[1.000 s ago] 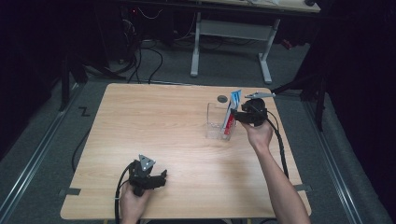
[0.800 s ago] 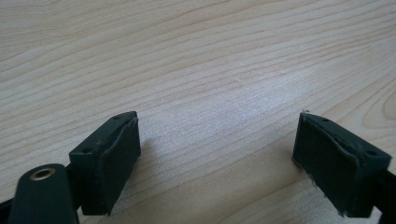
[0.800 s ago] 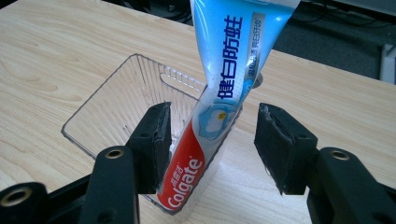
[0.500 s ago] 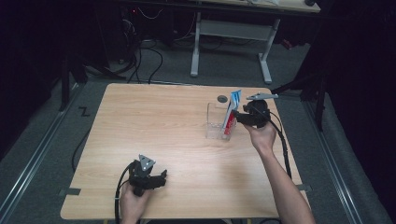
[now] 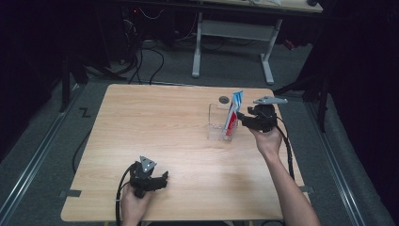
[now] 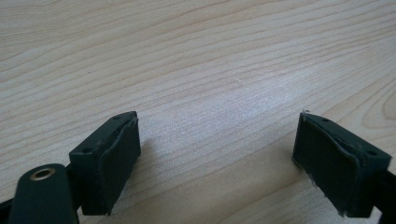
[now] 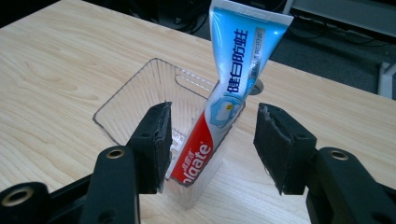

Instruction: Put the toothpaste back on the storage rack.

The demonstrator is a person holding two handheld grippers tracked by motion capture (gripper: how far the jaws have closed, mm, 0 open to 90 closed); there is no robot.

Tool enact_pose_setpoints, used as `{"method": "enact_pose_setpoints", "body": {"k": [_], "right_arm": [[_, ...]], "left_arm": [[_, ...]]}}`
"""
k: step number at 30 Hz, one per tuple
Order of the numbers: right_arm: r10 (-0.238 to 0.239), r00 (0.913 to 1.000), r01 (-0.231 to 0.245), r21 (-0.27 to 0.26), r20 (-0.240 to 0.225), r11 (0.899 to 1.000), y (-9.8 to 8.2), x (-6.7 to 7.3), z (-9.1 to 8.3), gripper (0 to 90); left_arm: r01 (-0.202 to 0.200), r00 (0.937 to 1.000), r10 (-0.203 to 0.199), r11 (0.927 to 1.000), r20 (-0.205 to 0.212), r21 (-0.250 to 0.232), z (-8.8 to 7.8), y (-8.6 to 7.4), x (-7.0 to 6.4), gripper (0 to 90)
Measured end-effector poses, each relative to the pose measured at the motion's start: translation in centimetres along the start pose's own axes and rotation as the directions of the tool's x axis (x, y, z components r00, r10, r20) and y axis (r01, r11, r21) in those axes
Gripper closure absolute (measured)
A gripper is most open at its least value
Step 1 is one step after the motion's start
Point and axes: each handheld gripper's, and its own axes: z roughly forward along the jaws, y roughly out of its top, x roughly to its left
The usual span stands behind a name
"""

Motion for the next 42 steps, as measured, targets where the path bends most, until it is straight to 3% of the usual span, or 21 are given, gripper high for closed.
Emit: {"method": "enact_pose_setpoints", "body": {"k": [11, 17, 28, 42], "right_arm": [[-0.008, 0.9998, 0.007, -0.019, -0.020, 1.000, 0.1, 0.5, -1.5, 46.5], [-0.030, 0.9995, 0.030, -0.006, -0.012, 1.000, -1.0, 0.5, -2.1, 47.5], [0.005, 0.9993, -0.006, -0.033, -0.036, 0.999, -2.3, 0.4, -3.4, 47.6], [0.008, 0.9989, -0.010, -0.041, -0.046, 0.999, -3.4, 0.6, -5.2, 47.6]], "left_arm": [[0.000, 1.0000, 0.000, 1.0000, 0.000, 0.000, 0.0, 0.0, 0.0, 15.1], [0.000, 1.0000, 0.000, 1.0000, 0.000, 0.000, 0.0, 0.0, 0.0, 15.1], [0.001, 1.0000, -0.001, 1.0000, 0.000, 0.000, 0.0, 0.0, 0.0, 15.1], [0.000, 1.0000, 0.000, 1.0000, 0.001, -0.001, 0.0, 0.0, 0.0, 15.1]]}}
